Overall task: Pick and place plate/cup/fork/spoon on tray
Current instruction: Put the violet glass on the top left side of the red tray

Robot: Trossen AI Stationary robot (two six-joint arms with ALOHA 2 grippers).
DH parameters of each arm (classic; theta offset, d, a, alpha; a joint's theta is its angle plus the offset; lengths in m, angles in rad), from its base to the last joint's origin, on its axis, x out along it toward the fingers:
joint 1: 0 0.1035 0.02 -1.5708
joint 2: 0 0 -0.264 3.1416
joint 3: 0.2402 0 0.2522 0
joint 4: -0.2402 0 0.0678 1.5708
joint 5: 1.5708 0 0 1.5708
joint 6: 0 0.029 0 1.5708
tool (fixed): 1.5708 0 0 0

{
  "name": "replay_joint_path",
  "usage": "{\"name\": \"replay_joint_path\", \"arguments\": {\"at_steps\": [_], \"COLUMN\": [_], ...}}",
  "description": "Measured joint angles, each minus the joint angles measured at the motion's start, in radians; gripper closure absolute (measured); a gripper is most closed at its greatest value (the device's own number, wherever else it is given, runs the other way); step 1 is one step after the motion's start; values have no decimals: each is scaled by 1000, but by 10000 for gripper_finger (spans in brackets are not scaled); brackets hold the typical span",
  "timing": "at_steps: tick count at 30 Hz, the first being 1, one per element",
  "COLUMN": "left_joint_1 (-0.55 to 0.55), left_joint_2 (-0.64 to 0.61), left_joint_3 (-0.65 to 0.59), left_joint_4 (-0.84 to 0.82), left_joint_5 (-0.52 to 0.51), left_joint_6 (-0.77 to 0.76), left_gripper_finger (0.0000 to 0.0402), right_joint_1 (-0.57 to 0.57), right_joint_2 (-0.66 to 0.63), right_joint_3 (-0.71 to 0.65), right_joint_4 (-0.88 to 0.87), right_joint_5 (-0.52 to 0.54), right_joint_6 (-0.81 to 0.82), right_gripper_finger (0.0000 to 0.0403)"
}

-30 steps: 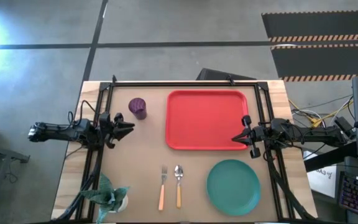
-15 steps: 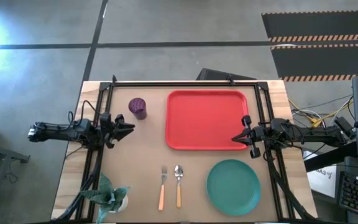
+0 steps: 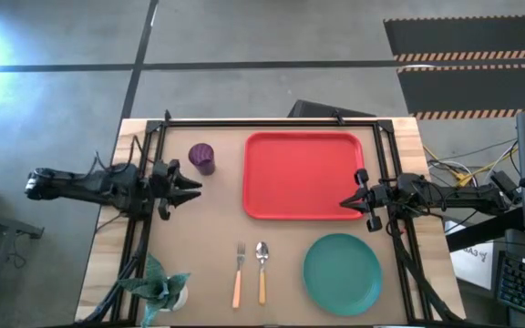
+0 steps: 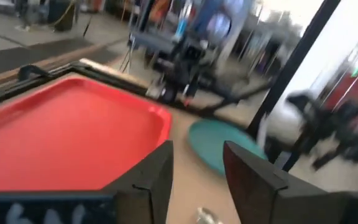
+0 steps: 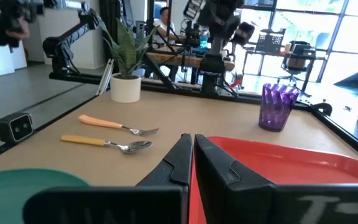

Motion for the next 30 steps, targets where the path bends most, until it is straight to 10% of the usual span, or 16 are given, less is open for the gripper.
{"name": "replay_joint_path", "arguments": {"at_steps": [13,30], "left_joint_1": [25,386], "left_joint_2": [512,919], "left_joint_3": [647,711], "left_joint_4": [-829,-917], "left_joint_5": [-423,-153], "left_joint_6": [158,211], "left_gripper_finger": [170,201], "right_joint_1": [0,0], "right_joint_2": [0,0], "right_joint_3": [0,0], "right_joint_4": [0,0], "right_joint_5": [0,0], "right_joint_6": [0,0], "right_gripper_finger": [394,394]}}
